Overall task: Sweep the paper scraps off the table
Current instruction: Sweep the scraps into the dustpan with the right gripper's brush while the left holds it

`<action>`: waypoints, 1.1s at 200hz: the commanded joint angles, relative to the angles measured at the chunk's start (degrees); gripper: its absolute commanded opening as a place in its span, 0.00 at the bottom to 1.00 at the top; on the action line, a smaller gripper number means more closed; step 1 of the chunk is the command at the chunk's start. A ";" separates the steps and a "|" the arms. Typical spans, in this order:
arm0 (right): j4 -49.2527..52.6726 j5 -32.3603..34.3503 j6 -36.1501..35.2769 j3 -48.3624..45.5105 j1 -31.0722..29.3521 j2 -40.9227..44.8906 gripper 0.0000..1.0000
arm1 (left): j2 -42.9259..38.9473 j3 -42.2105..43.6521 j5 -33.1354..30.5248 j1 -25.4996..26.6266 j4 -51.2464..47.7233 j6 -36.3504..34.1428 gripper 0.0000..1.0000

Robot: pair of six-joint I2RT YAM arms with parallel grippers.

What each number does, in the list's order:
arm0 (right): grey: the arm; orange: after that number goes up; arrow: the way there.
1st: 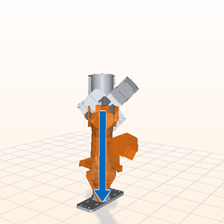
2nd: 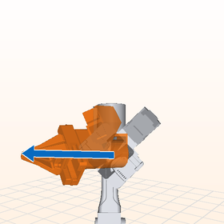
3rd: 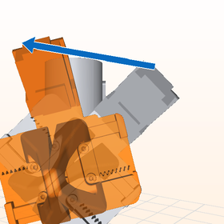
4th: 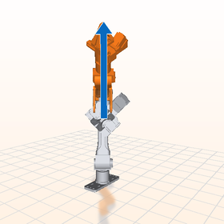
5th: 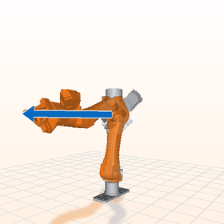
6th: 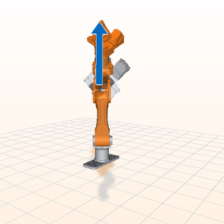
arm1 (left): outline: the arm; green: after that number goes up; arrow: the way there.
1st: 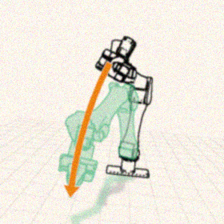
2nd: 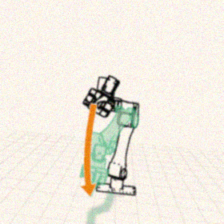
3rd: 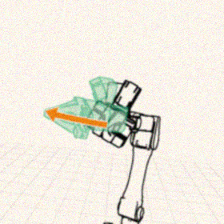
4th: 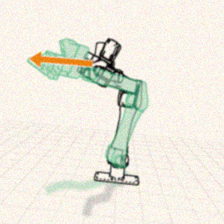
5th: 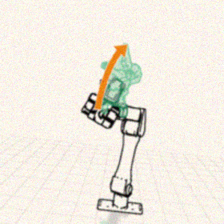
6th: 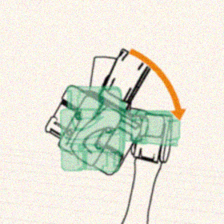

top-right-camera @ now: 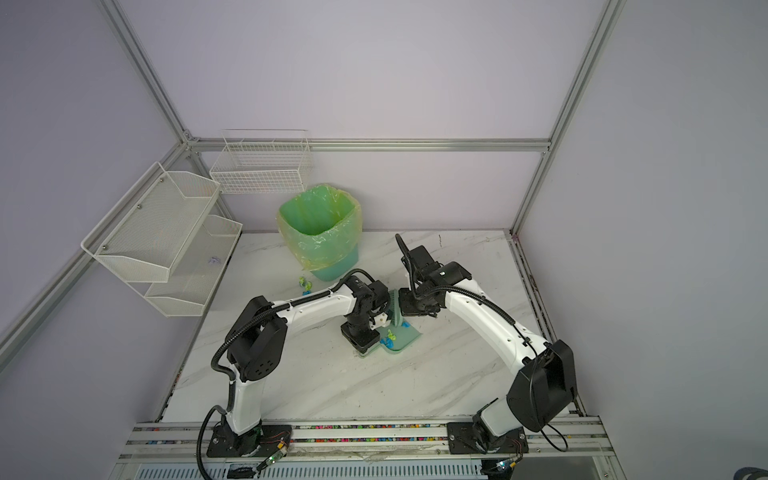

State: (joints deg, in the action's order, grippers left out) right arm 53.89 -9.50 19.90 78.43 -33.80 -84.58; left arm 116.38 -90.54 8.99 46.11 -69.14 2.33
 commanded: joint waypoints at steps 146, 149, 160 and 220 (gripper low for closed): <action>6.43 15.97 4.19 3.19 -0.26 2.19 0.00 | -1.06 -2.36 -0.38 -0.64 -0.48 0.40 0.00; 6.39 15.96 4.04 2.96 -0.22 2.09 0.00 | -1.13 -2.40 -0.45 -0.58 -0.53 0.44 0.00; 6.12 15.90 3.30 2.20 -0.21 1.87 0.00 | -1.34 -2.34 -0.70 -0.57 -0.24 0.66 0.00; 3.86 9.41 2.57 -1.09 -0.21 3.75 0.00 | -0.82 -2.90 -0.51 -0.71 -0.39 1.01 0.00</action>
State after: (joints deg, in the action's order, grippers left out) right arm 58.52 2.68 23.03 78.50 -33.80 -82.72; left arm 116.38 -90.54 8.99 45.87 -69.30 2.46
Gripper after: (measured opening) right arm 0.108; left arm 0.049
